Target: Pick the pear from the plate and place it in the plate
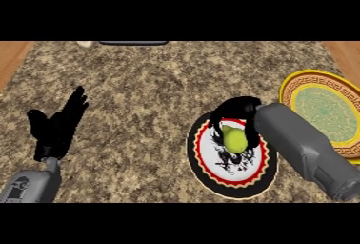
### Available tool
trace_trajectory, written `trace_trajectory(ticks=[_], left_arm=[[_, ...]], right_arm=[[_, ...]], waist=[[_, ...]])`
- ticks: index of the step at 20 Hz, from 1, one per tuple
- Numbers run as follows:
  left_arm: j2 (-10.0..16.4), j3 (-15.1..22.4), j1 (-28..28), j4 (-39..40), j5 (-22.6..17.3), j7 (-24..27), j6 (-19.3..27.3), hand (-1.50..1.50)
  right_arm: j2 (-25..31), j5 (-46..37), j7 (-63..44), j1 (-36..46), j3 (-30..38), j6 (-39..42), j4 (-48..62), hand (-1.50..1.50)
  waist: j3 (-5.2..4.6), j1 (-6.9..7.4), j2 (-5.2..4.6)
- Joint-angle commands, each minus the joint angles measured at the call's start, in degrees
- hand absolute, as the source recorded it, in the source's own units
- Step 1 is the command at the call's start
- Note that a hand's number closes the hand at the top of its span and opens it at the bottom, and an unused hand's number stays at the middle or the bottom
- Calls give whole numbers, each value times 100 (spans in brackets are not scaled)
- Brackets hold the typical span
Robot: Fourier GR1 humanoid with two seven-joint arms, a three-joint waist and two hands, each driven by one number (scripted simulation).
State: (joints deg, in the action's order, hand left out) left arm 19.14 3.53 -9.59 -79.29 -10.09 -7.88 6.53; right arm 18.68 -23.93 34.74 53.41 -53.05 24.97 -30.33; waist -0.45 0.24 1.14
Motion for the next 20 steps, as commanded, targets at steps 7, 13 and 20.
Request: trace_trajectory(ticks=[7, 13, 20], left_arm=[[74, -178, 243, 93, -40, 36, 60, 0], [-43, -49, 219, 50, 47, 13, 124, 0], [111, -161, 78, 78, -18, -80, -57, 0]], right_arm=[[127, 1081, -3587, 503, 2164, -3206, 1105, 150], [8, 460, -5083, 1206, 2130, -5878, 899, 150], [-59, -127, -7049, 1290, 2002, -7346, 898, 150]], waist=[[27, -305, 75], [17, -313, 107], [33, -282, 9]])
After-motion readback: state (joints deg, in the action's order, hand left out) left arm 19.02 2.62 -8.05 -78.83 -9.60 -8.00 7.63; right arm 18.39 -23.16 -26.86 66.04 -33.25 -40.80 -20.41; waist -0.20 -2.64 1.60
